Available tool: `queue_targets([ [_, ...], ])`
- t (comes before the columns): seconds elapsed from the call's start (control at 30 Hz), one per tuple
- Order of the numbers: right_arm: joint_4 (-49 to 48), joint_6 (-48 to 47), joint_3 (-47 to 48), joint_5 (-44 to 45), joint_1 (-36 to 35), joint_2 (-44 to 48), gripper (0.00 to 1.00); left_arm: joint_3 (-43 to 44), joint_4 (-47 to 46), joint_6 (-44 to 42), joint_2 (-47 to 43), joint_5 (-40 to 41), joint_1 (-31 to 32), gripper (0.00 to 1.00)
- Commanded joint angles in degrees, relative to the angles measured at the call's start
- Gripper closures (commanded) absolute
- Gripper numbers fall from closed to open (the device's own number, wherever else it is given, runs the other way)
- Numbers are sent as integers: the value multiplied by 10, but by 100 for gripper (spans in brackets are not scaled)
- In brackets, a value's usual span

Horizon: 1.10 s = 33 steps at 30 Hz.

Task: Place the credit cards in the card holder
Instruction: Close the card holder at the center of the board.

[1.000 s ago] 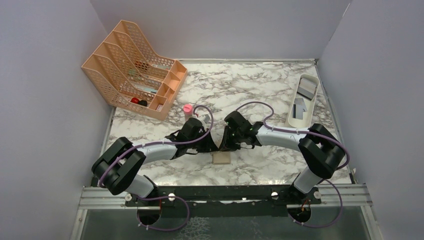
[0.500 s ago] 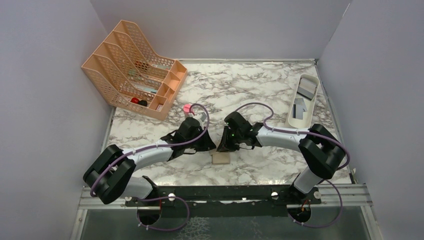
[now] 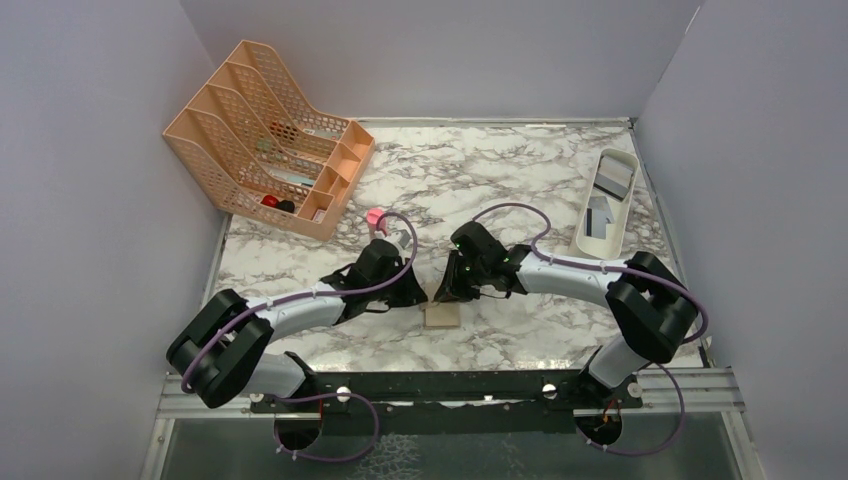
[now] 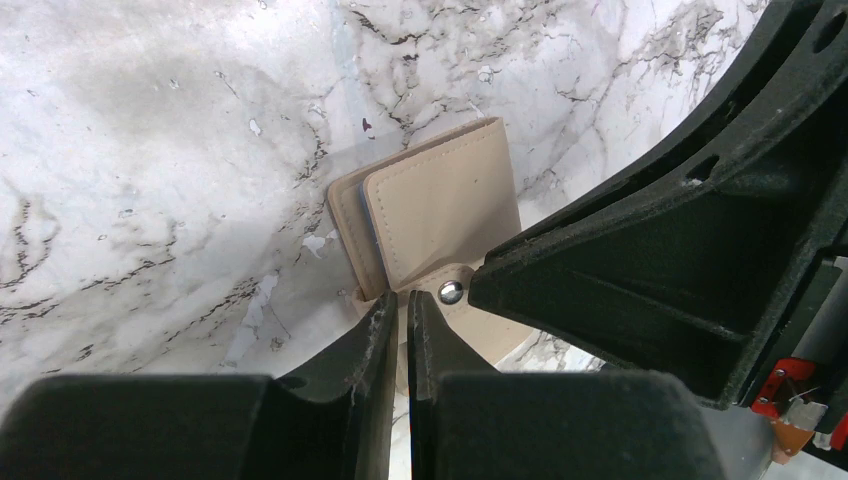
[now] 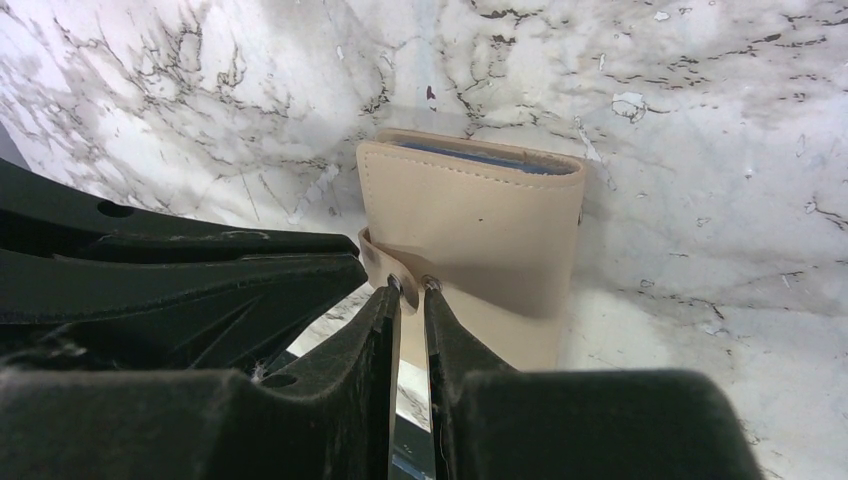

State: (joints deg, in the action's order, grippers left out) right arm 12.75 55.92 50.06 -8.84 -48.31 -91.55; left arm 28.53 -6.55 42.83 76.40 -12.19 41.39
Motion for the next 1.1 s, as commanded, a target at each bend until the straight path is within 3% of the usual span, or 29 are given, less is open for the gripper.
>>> queue_targets([
  [0.0, -5, -2, 0, -1, -4, 2, 80, -12, -15, 1, 0, 5, 2, 87],
  [1.07, 1, 2, 18, -10, -4, -30, 76, -5, -44, -1, 26, -20, 3, 87],
])
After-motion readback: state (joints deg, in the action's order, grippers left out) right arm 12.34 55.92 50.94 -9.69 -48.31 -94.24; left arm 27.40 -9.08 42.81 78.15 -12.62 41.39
